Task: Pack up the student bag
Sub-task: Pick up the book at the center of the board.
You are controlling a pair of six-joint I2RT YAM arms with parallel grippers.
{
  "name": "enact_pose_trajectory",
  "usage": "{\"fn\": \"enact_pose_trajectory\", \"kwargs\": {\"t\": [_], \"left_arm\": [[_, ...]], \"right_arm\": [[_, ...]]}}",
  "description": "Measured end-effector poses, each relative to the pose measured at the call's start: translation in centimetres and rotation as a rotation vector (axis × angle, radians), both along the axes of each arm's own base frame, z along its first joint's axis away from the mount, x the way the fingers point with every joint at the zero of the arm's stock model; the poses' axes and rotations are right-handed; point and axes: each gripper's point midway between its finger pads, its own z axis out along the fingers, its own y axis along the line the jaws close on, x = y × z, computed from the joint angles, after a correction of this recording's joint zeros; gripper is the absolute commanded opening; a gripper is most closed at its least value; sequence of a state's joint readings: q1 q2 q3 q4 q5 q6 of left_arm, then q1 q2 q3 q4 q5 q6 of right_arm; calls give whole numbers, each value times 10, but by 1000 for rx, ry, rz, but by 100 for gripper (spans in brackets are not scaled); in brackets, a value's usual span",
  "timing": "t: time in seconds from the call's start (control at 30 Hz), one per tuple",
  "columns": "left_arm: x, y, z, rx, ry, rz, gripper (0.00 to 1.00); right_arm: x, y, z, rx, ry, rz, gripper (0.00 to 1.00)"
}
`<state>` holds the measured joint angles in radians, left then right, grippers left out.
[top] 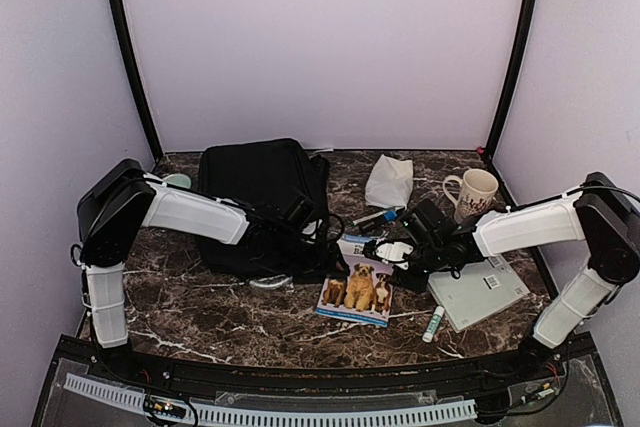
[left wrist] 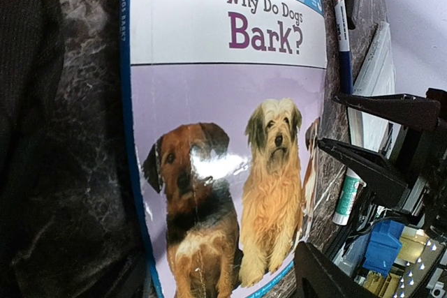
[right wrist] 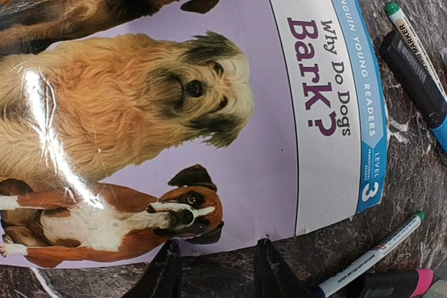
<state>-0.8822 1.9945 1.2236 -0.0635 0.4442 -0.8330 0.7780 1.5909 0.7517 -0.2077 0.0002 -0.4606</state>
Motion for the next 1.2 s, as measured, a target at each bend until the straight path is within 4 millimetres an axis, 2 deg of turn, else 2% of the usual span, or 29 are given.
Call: {"fn": "enact_pose_trajectory", "kwargs": {"t": [0.3, 0.5, 0.63, 0.8, 1.03, 1.1, 1.2], "left_arm": [[0, -8, 0, -21, 13, 48, 61], [-17, -35, -1, -70, -10, -10, 61], [-23, -50, 1, -80, -17, -36, 53], [-19, -49, 2, -64, -14, -16, 45], [-17, -45, -1, -41, -29, -5, 24], [-18, -46, 2, -45, -39, -12, 16], [-20, -42, 10, -51, -69, -25, 13]], "right_arm": [[0, 0, 0, -6, -2, 5, 36], [1, 0, -1, -6, -5, 8, 36], [1, 0, -1, -8, -4, 7, 36], [1, 0, -1, -7, -8, 6, 36], [3, 2, 3, 7, -22, 5, 36], [4, 2, 3, 9, -23, 2, 37], [2, 0, 1, 3, -18, -2, 37]]}}
